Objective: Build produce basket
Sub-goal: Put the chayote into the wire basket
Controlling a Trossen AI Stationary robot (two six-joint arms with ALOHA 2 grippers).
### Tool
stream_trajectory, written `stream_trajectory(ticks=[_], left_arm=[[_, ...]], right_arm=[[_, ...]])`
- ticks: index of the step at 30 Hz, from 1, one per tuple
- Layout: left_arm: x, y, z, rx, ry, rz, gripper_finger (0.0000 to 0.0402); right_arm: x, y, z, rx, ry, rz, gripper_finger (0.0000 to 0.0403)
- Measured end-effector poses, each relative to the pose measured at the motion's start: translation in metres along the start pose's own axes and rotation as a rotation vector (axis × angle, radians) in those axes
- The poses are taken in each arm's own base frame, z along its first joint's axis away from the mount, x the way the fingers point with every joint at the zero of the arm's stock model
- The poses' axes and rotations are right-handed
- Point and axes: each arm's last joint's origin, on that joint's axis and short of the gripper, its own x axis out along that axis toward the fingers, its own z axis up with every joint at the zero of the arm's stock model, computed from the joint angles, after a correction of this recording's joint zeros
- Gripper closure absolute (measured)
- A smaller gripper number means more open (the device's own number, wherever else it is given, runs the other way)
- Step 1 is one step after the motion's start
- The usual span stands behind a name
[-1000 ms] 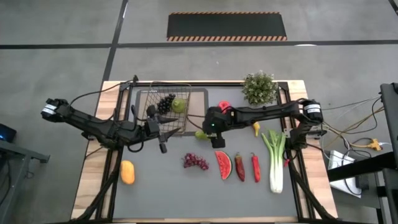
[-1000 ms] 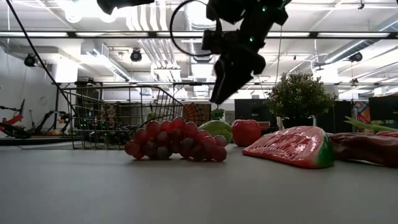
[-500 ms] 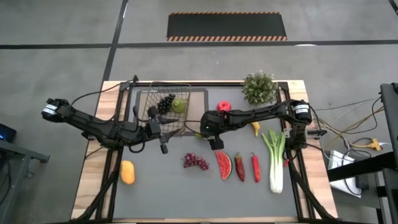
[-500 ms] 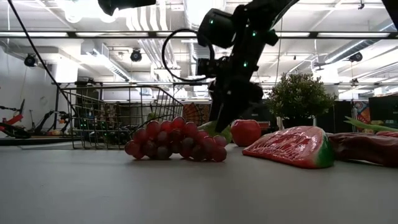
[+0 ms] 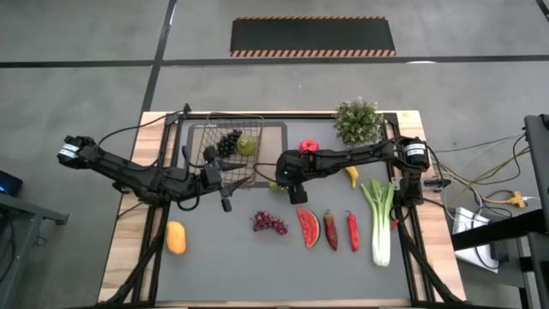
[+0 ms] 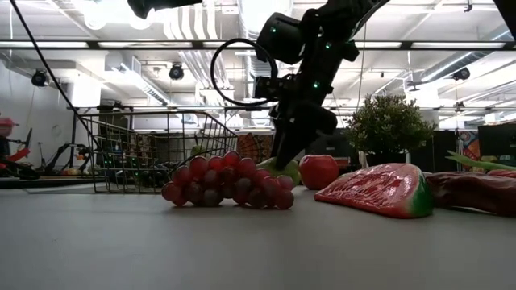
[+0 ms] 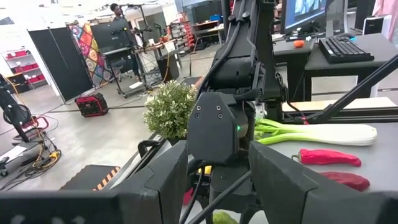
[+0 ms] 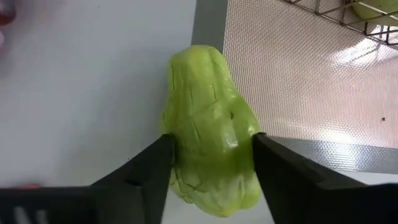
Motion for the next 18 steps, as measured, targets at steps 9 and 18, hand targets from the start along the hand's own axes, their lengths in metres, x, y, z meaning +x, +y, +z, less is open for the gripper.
stream_trajectory(ticks=[9,18], left_arm=[[0.000,0.000,0.001,-0.010,-0.014,0.002,0.0246],[0.003,-0.002,0.005,-0.062,-0.080,0.010,0.0246]], right_arm=[[-0.001,0.000,-0.002,0.003,0.016,0.024,0.0287],[-0.030,0.000,-0.007,-0.039,0.026,0.046,0.0299]])
